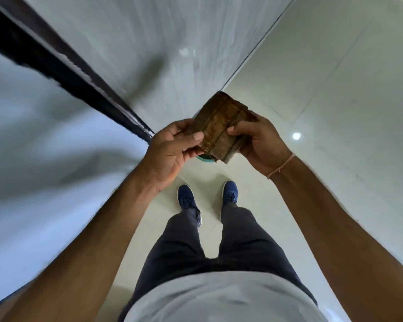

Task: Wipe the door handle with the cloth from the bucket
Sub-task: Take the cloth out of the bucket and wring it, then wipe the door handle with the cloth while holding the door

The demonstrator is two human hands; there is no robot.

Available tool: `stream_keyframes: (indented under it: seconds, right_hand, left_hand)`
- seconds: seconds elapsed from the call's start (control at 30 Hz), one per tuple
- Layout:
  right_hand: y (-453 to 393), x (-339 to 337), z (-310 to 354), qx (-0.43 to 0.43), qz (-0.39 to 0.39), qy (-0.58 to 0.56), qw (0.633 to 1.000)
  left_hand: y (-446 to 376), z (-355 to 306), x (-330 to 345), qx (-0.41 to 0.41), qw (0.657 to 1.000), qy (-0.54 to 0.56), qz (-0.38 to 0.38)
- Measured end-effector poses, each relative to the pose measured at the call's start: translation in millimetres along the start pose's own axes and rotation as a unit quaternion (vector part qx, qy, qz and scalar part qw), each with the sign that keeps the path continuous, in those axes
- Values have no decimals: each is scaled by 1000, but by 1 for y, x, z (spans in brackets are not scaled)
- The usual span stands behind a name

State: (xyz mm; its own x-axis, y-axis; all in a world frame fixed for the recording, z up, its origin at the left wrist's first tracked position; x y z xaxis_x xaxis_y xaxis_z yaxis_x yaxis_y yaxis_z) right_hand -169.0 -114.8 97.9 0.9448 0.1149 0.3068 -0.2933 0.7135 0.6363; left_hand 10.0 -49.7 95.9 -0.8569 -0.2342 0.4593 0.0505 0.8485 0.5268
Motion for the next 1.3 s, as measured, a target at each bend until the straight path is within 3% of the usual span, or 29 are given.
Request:
stream_keyframes:
  seconds: [0.13, 0.3, 0.47, 0.7, 0.83, 0.93, 1.17, 1.3]
  right_hand:
    - [38, 28, 12, -18, 15, 6, 1000]
    - [72, 75, 13, -25, 104, 57, 993]
    - [102, 140, -21, 22, 240, 87, 967]
    - [175, 248, -101, 63, 368, 230, 899]
    - [229, 309, -146, 45, 443, 273, 853]
    - [260, 347, -182, 37, 462, 281, 840]
    - [319, 428, -264, -2, 461, 320, 828]
    - [346, 472, -290, -68, 462, 366, 805]
  left_hand:
    - [43, -19, -7, 38, 998, 29, -41]
    - [102, -32, -21, 99, 978, 130, -131]
    - [186, -12, -32, 136, 960, 134, -206]
    - [354, 22, -96, 264, 840, 183, -437]
    - [444, 44, -131, 333, 767, 261, -482]
    - [490, 58, -152, 361, 740, 307, -477]
    - [579, 78, -228, 357, 738, 286, -496]
    - [627, 67, -276, 344, 758, 246, -496]
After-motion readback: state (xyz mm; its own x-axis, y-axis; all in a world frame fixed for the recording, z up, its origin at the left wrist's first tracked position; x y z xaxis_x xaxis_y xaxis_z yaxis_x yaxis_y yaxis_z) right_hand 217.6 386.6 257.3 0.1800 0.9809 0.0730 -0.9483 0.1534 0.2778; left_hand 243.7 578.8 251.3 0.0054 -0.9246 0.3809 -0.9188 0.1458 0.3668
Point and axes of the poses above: each hand's wrist, its own y-axis away from the middle knuckle, its own x-axis out of the palm, z = x × y, the point moved 6 cm from there along -y, towards the middle knuckle
